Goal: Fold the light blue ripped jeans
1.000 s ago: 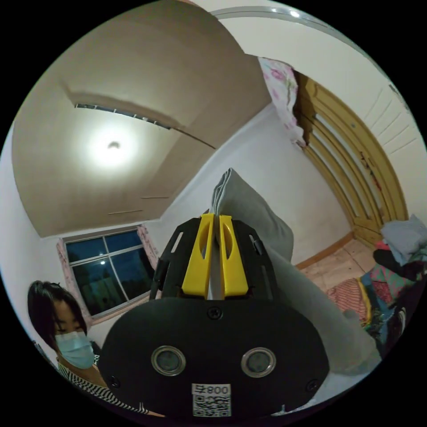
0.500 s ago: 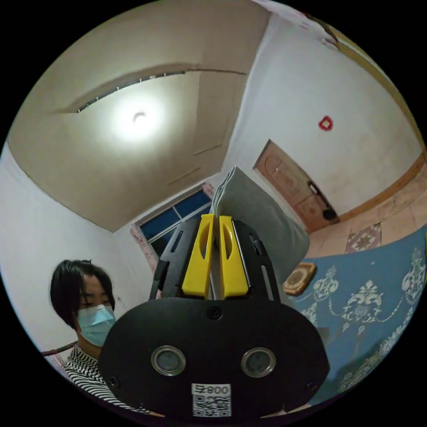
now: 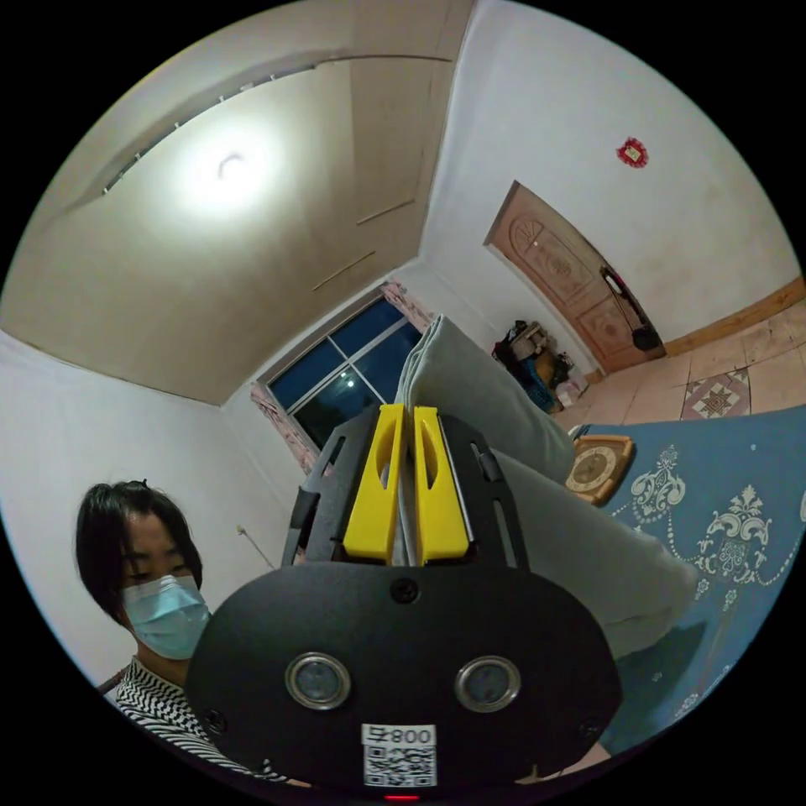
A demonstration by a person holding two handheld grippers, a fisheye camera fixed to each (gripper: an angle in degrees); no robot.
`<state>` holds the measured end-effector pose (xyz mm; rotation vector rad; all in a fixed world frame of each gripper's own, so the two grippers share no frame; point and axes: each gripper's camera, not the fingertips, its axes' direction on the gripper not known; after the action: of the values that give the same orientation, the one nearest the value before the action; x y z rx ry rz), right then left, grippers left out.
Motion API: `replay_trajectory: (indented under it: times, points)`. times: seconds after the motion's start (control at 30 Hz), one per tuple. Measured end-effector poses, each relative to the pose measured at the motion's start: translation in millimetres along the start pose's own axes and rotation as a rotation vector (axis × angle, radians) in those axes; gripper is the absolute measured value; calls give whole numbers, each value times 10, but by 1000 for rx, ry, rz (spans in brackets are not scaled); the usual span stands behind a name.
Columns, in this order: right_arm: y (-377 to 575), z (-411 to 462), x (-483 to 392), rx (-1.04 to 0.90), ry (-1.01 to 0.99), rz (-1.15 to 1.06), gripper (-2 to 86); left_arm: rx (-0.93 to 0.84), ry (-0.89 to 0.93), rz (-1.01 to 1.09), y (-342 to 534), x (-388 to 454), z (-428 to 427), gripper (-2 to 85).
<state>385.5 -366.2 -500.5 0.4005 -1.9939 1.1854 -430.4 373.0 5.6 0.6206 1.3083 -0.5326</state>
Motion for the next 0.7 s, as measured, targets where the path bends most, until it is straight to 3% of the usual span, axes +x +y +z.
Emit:
replay_trajectory:
  times: [0.3, 0.5, 0.7]
  points:
    - [23, 104, 1231, -34, 37, 29, 36, -83, -48, -32, -232, 474, -307, 28]
    - [-238, -77, 2001, 14, 44, 15, 32, 13, -164, -56, -639, 462, -1157, 18]
    - [-373, -728, 2732, 100, 81, -40, 21, 121, -376, 126, -1150, 871, -2096, 15]
